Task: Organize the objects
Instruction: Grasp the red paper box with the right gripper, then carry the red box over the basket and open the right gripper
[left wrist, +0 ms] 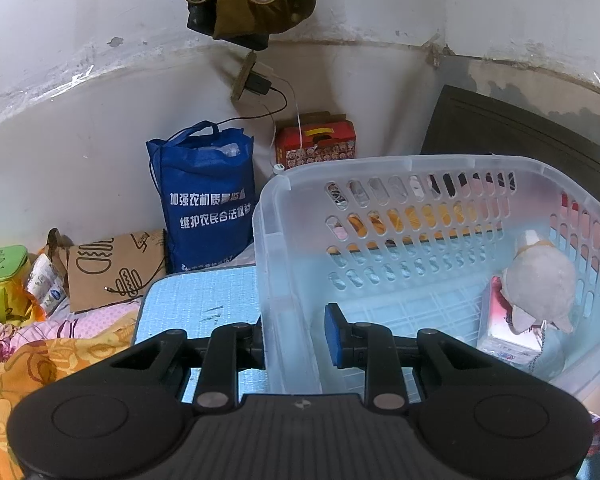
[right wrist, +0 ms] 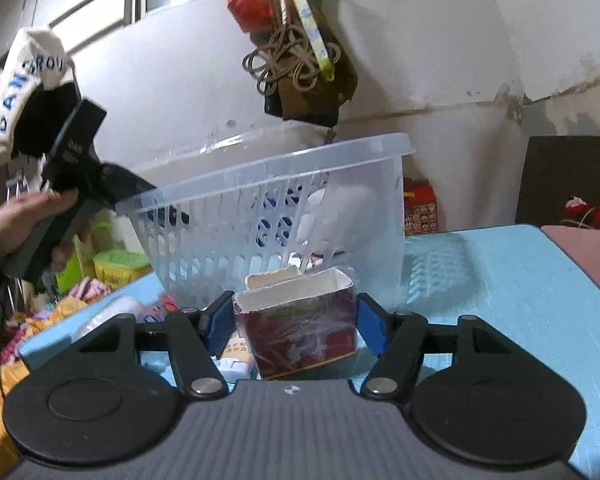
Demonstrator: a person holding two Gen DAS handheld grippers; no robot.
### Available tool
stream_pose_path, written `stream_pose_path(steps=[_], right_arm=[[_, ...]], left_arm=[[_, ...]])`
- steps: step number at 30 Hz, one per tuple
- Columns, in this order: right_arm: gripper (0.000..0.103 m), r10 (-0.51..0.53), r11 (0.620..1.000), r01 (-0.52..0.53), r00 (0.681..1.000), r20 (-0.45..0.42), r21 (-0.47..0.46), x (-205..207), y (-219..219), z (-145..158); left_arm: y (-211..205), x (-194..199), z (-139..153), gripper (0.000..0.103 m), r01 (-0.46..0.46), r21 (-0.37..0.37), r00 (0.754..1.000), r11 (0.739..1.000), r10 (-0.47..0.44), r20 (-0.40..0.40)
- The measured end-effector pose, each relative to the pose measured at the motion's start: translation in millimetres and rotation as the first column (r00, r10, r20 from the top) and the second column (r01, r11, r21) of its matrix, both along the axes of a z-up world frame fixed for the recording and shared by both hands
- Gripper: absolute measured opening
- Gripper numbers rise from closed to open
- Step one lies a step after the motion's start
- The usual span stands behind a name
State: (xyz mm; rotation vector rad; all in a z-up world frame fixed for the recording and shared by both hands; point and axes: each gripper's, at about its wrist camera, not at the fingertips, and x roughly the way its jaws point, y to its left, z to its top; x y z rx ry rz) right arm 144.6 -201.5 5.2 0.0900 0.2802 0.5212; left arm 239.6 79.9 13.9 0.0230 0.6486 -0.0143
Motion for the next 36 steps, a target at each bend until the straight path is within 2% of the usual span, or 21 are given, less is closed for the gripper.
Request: stream_pose_path(steps=[8,19,29,36], right_arm=[[0.067,-0.048,0.999,0.047,0.999,0.016,0.023,-13,-16,11],[0.067,-0.105,0.994,0.105,0.994,0.009,0.002,-15,-19,25],[0.067,-0.161,0.987,0.162,0.985,0.057,-0.016,-13,-32,70],[0.067,-0.136,0.990,0.139,0.983,0.124,-0.016,3,-24,125]], left_arm=[[0,-1,0,0.030,-0.004,-0.003,1.000,1.000,0.004,0.000],[3,-2,-1,0.030,0.004,-0.029,1.000,1.000,-0.004,0.009],[3,-2,-1,0.030,0.011,-0.027,1.000,1.000,-0.011,0.007],[4,-2,-1,0.031,0.013,-0.035,1.000,0.999,-0.013,0.006]])
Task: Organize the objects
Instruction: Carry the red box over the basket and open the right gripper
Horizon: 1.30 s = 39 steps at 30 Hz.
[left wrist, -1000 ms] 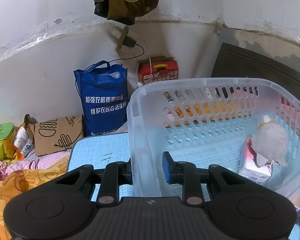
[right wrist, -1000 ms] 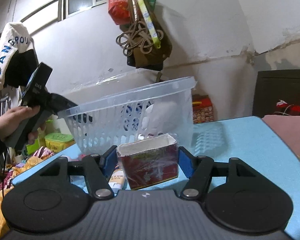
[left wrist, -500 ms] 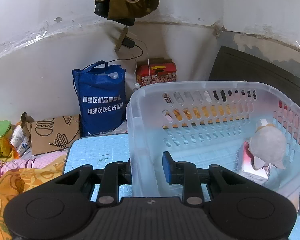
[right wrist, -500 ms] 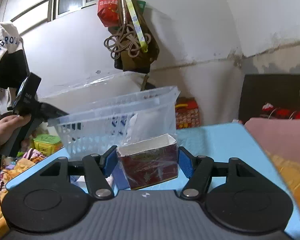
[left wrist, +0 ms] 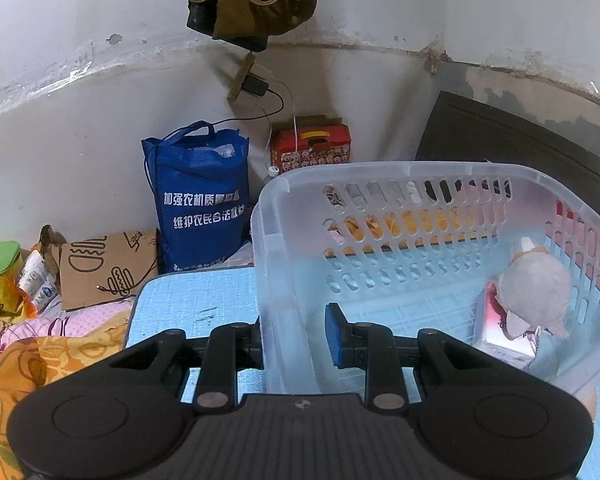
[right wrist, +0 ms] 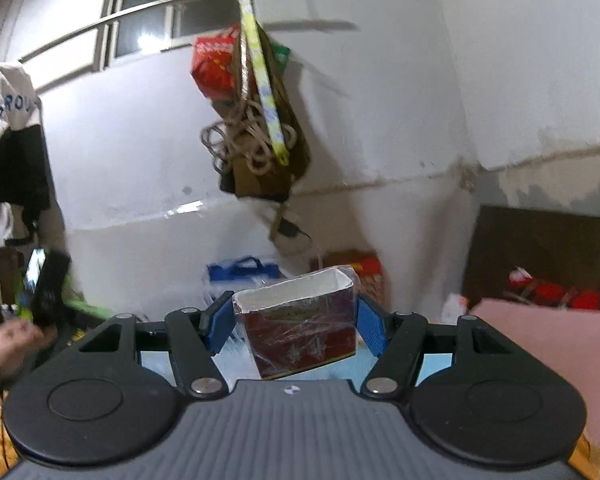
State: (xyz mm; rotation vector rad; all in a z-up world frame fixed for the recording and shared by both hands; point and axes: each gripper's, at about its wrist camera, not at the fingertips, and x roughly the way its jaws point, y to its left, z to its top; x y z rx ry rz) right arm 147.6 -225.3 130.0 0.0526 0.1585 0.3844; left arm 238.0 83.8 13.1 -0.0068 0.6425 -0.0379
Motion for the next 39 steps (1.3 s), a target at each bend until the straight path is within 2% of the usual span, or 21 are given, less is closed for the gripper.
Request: stream_pose_path(steps=[3,8,12,18,23,25,26,27,31,39], right_arm=[[0.067,0.023,0.999,-0.023,1.000,0.010,-0.029,20,17,19],[0.067,0.065,0.996,-0.068,0.997,-0.040,-0.061,65,52,32],[0.067,0.055,0.988,-0.069,0.993,-0.107,-0.139,97,79,23],[0.067,0.053,0.985,-0.084,0.979,-0.199,-0.149,125,91,6],[0.068,0.058,0.981,-0.099,0.970,-0.235,-0.166,129,94,-3],[0.072,0.064,0.981,-0.104,0.970,-0.233,-0.163,129,94,-4],[0.090,0.065,0.980,-0.105,0.972,-0.227,-0.170,130,95,-4],[0.103,0.063,0.978,-0.105,0.972,-0.226,-0.178,131,97,-4],[0.103,0.068,0.980,-0.100,0.981,-0.183,-0.170,125,95,2],[0.103,0.081,0.993,-0.092,0.988,-0.134,-0.078,103,75,6]], left_arm=[[0,0,0,0.031,0.001,0.000,1.000,1.000,-0.001,-0.002],[-1,1,1,0.031,-0.002,-0.002,1.000,1.000,0.002,-0.012],[-2,1,1,0.031,-0.003,0.002,1.000,1.000,0.003,-0.014],[-1,2,2,0.031,-0.007,0.003,1.000,1.000,0.007,-0.020],[0,4,2,0.031,-0.008,0.007,1.000,1.000,0.008,-0.024],[0,5,2,0.031,-0.009,0.009,1.000,1.000,0.009,-0.026],[0,5,2,0.031,-0.009,0.010,1.000,1.000,0.009,-0.026],[0,5,2,0.031,-0.009,0.011,1.000,1.000,0.009,-0.026],[0,5,2,0.031,-0.011,0.011,1.000,1.000,0.011,-0.026],[0,5,1,0.031,-0.013,0.010,1.000,1.000,0.013,-0.026]])
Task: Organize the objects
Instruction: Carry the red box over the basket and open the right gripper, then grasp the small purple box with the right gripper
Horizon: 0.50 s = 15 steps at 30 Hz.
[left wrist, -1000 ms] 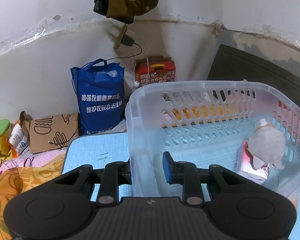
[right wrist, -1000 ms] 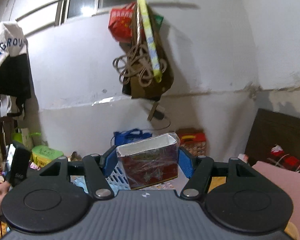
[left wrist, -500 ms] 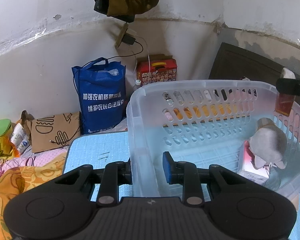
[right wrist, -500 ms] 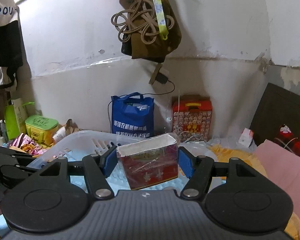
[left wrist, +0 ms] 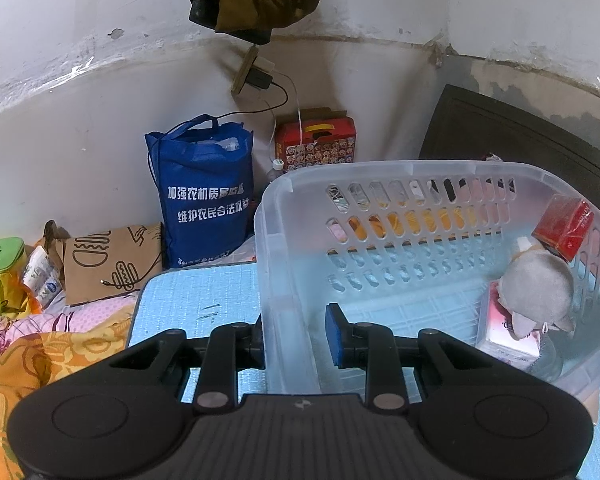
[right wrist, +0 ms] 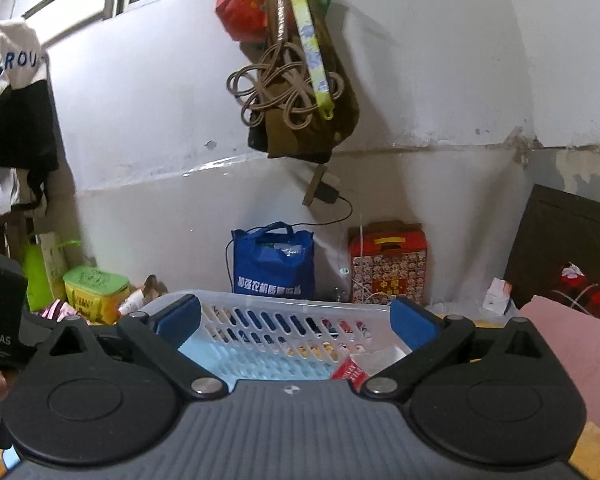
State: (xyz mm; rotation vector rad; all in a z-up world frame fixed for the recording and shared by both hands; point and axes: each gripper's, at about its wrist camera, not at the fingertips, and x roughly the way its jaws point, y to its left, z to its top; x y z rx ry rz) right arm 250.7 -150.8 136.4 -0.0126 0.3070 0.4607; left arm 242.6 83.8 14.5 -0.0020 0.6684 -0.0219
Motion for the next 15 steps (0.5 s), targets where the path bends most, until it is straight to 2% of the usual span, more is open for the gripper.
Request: stream_pose_path(steps=[3,7,9,12,15], right_arm=[[0.103,-0.011,1.000,0.011,1.000,0.013,-0.003,1,-3,2],[0.103,-0.018,0.999,0.016,0.999,0.028,0.048,-16,-19,0],[0.103,-0.025,0.996,0.020,0.998,0.053,0.087,-34,-28,-7],[0.103,-0.029,0.995,0.022,0.997,0.072,0.098,-62,-38,-22],[0.103,-0.035,0.995,0.030,0.998,0.048,0.098,-81,-46,-45]], left_arm=[[0,0,0,0.031,0.000,0.000,1.000,1.000,0.000,0.001],[0,-1,0,0.031,0.005,-0.003,1.000,1.000,-0.005,0.004],[1,-1,0,0.032,0.001,-0.007,1.000,1.000,-0.001,0.009],[2,0,0,0.032,0.004,-0.014,1.000,1.000,-0.004,0.008],[0,-1,1,0.032,0.013,-0.004,1.000,1.000,-0.013,0.008]])
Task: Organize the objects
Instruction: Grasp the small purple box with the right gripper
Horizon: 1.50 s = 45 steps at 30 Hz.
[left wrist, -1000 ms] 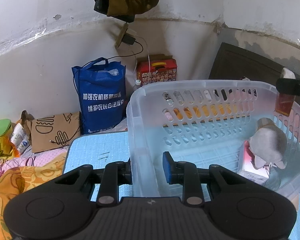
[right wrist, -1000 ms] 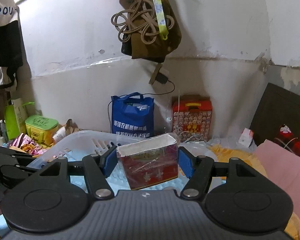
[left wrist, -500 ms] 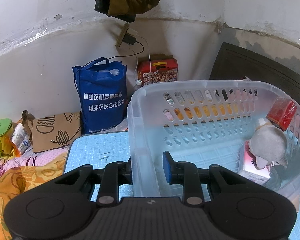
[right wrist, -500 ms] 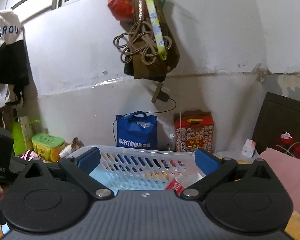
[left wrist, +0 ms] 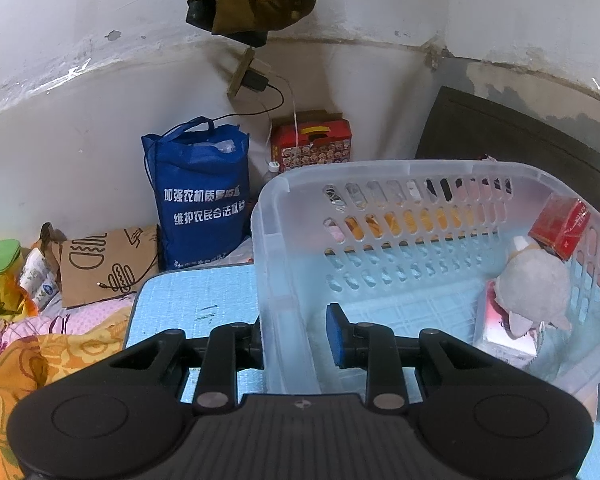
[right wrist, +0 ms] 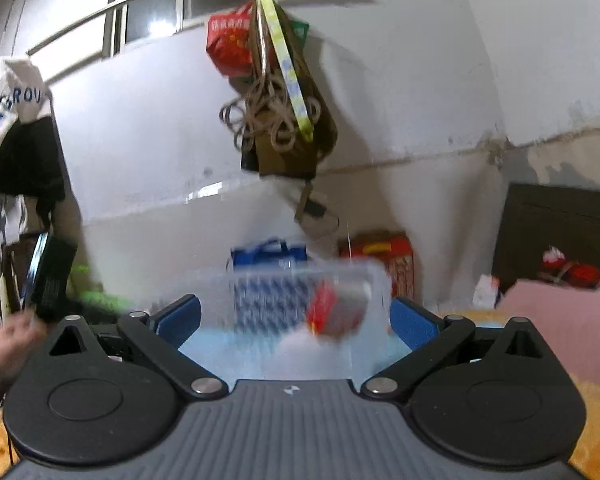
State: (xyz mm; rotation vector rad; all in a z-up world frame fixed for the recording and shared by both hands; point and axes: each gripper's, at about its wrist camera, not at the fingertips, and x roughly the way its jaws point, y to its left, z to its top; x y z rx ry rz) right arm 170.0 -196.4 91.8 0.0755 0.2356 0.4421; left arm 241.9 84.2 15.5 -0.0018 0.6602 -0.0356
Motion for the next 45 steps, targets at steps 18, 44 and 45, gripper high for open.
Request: stream_pose_path(steps=[18,44,45], right_arm=[[0.066,0.089,0.984,-0.115,0.979,-0.186,-0.137,23,45,-71],[0.044,0.094,0.991,-0.099,0.994,-0.061,-0.088,-1,27,-69],[0.044,0.086,0.993,-0.091,0.994,-0.066,-0.078,-4,21,-68]], left_arm=[[0,0,-1,0.032,0.002,0.001,1.000,1.000,-0.002,0.002],[-1,-2,-1,0.032,0.005,0.003,1.000,1.000,-0.005,0.014],[-1,-2,-2,0.032,0.006,0.003,1.000,1.000,-0.006,0.014]])
